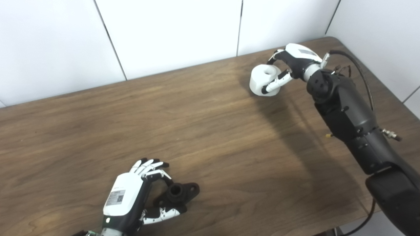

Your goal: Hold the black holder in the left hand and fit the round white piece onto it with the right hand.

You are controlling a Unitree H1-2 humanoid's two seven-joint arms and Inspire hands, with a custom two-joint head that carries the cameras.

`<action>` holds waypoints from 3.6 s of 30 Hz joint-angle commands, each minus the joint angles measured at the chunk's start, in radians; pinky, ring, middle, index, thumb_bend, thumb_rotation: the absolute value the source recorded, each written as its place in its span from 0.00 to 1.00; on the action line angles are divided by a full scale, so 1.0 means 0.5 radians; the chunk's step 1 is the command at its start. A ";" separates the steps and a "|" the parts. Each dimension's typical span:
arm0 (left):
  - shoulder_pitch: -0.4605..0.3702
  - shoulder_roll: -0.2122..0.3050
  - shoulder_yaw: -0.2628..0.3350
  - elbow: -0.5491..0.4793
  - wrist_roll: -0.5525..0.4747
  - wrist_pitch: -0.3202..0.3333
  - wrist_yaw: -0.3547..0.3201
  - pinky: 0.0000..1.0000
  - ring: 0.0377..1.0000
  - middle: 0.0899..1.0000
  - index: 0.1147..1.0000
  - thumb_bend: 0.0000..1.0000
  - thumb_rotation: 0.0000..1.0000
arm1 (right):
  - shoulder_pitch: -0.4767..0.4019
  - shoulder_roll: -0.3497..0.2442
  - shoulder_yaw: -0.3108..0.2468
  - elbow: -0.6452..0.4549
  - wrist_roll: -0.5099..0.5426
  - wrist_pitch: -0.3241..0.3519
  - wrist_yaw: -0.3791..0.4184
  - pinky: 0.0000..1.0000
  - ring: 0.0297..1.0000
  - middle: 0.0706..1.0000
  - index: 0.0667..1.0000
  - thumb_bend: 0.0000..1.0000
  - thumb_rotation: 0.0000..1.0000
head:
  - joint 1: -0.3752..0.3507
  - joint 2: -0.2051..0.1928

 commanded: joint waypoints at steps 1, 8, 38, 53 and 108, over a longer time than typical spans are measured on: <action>0.036 0.022 0.008 -0.014 0.021 0.031 -0.044 0.94 0.86 0.79 0.42 0.52 0.05 | -0.090 -0.078 -0.012 -0.036 0.012 -0.040 -0.074 0.95 1.00 0.93 0.68 0.81 0.34 | -0.003 0.005; 0.035 0.010 0.006 -0.022 0.029 0.042 -0.054 0.95 0.86 0.79 0.42 0.52 0.05 | -0.088 -0.108 0.001 -0.026 0.040 -0.055 -0.088 0.95 1.00 0.93 0.66 0.80 0.34 | 0.009 0.014; 0.034 -0.008 0.007 -0.062 0.050 0.071 -0.085 0.95 0.87 0.80 0.42 0.52 0.06 | -0.097 -0.149 0.089 0.016 0.075 -0.111 -0.160 0.93 1.00 0.87 0.59 0.74 0.27 | 0.031 0.039; 0.039 -0.009 0.006 -0.081 0.041 0.078 -0.109 0.95 0.87 0.80 0.42 0.52 0.06 | -0.092 -0.160 0.091 0.008 0.106 -0.112 -0.172 0.94 0.98 0.84 0.45 0.52 0.15 | 0.032 0.050; -0.050 -0.178 -0.160 -0.028 0.310 0.228 -0.155 0.97 0.87 0.79 0.42 0.52 0.06 | 0.121 0.080 0.029 -1.389 -0.054 0.026 0.694 0.88 0.94 0.81 0.45 0.52 0.14 | 0.495 0.208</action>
